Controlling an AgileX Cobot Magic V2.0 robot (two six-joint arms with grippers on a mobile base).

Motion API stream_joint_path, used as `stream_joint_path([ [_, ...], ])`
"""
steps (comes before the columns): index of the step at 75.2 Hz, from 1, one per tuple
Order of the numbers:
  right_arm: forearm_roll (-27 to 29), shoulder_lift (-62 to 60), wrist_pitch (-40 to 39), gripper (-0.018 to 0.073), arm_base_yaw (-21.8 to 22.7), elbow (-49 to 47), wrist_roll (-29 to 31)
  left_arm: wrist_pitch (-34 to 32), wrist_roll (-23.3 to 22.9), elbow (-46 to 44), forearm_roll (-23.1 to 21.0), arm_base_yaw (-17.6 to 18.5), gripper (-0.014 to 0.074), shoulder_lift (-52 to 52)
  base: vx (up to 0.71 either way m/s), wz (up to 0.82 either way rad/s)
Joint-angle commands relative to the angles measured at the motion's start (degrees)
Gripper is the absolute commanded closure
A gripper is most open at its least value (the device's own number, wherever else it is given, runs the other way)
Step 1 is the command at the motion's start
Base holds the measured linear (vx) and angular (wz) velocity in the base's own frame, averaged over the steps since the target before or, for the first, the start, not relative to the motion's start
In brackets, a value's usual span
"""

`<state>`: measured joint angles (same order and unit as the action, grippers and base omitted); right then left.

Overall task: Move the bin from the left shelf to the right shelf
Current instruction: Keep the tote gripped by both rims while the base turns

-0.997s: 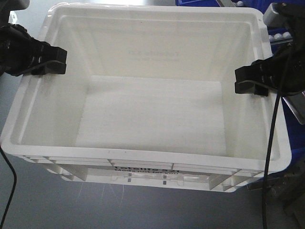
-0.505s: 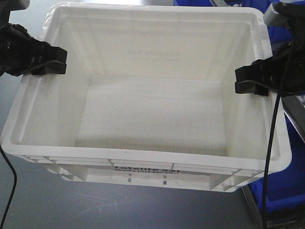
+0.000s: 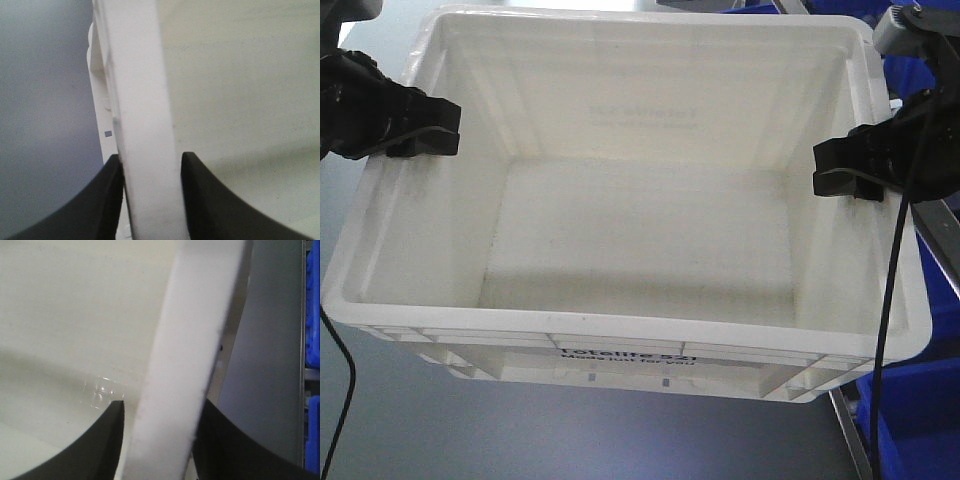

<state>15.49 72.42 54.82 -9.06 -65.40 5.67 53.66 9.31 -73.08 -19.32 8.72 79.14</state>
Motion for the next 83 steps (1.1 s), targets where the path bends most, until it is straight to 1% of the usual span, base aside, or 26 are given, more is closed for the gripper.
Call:
stream_joint_path([
  [1,0.1,-1.8,-5.2,0.0564,0.2,-2.0,1.0,-3.1,2.6,-2.3,-4.4,0.5,0.0594,-3.4,0.46,0.17],
  [49,0.1,-1.7,-5.2,0.0564,0.2,-2.0,1.0,-2.9,2.6,-2.3,-4.4,0.5,0.0594,-3.4,0.47,0.18],
  [83,0.1,-1.7,-5.2,0.0564,0.2,-2.0,1.0,-2.8,2.6,-2.3,-4.4,0.5,0.0594,-3.4,0.48,0.07],
])
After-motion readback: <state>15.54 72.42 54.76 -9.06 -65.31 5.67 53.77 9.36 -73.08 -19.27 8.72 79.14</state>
